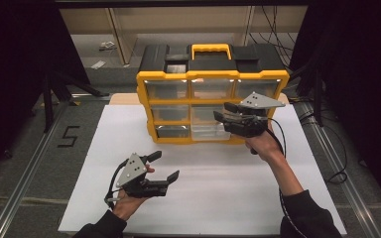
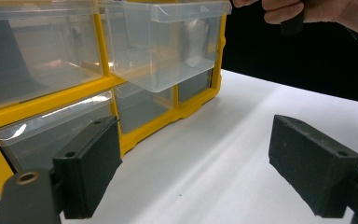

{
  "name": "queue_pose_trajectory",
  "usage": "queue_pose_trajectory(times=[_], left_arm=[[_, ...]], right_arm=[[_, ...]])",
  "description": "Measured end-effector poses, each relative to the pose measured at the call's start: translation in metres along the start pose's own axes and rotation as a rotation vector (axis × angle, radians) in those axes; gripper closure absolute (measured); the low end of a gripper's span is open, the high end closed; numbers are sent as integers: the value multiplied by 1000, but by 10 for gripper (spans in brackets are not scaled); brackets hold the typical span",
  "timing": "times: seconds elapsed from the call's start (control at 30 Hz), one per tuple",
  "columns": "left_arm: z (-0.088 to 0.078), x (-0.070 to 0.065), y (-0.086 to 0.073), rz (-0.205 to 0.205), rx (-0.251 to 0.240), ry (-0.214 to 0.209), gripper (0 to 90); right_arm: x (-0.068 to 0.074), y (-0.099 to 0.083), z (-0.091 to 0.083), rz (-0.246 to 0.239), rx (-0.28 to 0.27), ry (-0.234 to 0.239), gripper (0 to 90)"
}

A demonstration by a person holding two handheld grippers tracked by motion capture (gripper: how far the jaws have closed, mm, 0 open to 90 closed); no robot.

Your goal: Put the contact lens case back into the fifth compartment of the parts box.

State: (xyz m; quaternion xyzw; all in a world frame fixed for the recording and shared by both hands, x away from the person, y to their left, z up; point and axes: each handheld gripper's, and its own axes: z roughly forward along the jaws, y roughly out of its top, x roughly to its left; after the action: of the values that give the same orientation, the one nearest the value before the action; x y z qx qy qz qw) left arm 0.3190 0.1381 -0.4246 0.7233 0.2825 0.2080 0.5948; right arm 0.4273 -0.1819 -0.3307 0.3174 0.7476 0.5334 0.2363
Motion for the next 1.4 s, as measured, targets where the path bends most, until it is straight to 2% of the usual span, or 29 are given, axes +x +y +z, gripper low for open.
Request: queue_pose_trajectory(times=[0.23,0.57,0.8,1.4], left_arm=[[0,0,0,3,2,0,164],[0,0,0,2,0,1,164],[0,0,0,3,2,-1,164],[-1,1,0,1,-3,1,164]], right_arm=[[4,4,-4,-22,-11,8,451],[15,11,-15,-47,-29,23,319],[19,11,-22,-31,-25,44,262],[39,7,-28,-63,-2,91,217]])
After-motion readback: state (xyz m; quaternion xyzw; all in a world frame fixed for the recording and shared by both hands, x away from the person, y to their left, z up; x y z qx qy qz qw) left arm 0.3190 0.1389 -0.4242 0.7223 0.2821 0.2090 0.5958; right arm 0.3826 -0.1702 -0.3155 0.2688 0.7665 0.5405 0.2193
